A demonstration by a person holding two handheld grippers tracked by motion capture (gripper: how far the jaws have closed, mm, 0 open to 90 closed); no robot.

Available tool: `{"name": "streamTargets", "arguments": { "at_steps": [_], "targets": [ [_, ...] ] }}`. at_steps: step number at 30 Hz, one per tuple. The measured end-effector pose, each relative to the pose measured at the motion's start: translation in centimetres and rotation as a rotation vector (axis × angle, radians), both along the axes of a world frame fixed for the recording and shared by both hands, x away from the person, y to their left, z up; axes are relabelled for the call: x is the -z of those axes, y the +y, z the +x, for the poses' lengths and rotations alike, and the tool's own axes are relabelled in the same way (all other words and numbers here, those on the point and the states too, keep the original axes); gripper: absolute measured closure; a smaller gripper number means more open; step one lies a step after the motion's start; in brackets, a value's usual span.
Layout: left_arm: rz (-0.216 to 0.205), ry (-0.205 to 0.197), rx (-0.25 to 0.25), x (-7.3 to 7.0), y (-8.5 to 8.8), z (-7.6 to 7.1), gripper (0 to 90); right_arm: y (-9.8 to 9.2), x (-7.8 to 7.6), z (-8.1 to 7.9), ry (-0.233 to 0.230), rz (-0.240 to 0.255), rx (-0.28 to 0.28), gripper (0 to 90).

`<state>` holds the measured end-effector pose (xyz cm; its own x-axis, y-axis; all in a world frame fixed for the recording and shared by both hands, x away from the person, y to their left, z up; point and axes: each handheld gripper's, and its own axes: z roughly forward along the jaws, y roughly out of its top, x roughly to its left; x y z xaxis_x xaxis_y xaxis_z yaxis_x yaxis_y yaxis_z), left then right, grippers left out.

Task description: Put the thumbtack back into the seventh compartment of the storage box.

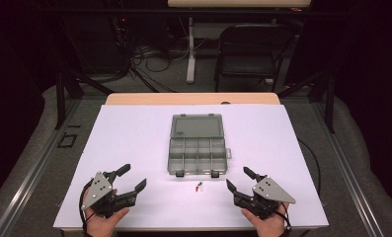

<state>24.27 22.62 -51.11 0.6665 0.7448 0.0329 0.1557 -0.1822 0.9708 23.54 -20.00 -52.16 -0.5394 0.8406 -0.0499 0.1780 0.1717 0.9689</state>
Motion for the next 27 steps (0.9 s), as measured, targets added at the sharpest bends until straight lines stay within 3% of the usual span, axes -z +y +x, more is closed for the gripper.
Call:
{"name": "streamTargets", "arguments": {
  "at_steps": [27],
  "targets": [
    [0.014,0.017,-0.008,0.23,-0.02,0.09,27.2,0.89,0.21,0.39,0.049,-0.052,-0.026,31.7]
  ]
}}
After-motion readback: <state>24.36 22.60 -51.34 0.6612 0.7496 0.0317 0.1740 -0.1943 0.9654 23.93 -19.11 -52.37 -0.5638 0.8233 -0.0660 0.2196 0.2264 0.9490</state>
